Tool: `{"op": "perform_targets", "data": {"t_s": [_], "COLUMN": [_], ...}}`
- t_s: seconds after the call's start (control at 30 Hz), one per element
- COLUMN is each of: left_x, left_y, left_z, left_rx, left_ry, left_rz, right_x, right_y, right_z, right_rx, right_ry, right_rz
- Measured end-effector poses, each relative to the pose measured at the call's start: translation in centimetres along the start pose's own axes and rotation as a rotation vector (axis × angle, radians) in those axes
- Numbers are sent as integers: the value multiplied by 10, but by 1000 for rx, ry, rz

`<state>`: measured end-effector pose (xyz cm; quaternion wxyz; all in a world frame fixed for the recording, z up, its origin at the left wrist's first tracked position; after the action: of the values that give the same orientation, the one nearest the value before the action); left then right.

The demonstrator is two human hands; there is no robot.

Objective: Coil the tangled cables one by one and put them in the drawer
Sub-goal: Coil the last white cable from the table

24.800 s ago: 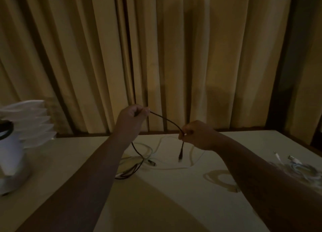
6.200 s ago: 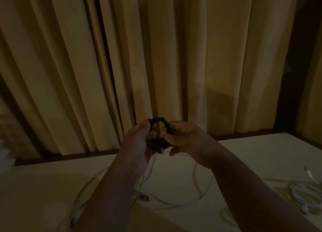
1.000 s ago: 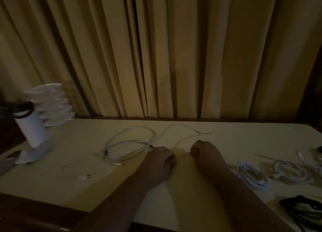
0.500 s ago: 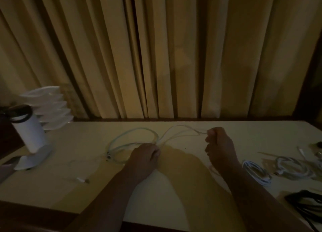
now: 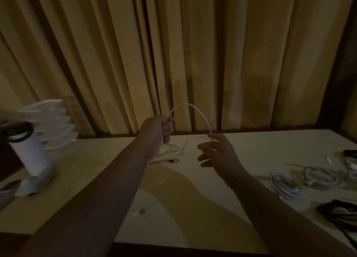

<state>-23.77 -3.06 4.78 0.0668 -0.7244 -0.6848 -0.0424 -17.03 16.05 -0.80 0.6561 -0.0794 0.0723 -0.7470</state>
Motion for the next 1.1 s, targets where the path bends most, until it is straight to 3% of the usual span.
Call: {"op": "perform_targets", "data": {"t_s": [0.13, 0.3, 0.47, 0.63, 0.83, 0.97, 1.1], "left_x": [25, 43, 49, 42, 21, 14, 6], "left_y": [-2, -9, -16, -20, -26, -25, -24], "left_z": [-36, -65, -75, -89, -95, -99, -105], "left_rx": [-12, -15, -62, -17, 19, 53, 57], "left_ry": [123, 290, 561, 768, 941, 987, 1063], "left_rz": [32, 53, 62, 47, 7, -19, -41], "right_x": [44, 60, 67, 72, 96, 103, 109], "right_y": [11, 10, 3, -1, -1, -13, -26], "right_z": [14, 19, 4, -15, -21, -25, -30], "right_rx": [-56, -101, -38, -63, -47, 9, 44], "right_ry": [-27, -62, 61, 470, 544, 647, 602], "right_rz": [102, 84, 111, 193, 320, 241, 226]}}
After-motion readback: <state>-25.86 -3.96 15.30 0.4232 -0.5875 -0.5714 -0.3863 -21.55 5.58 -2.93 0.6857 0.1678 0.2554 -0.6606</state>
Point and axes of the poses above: each hand's wrist, its own y-axis away from the middle knuckle, its own x-axis out of the palm, z = x × y, the point moved 10 cm from there along -y, towards the middle knuckle, and after that the axes turned 1 degree about -x, right-handed, at the moved point
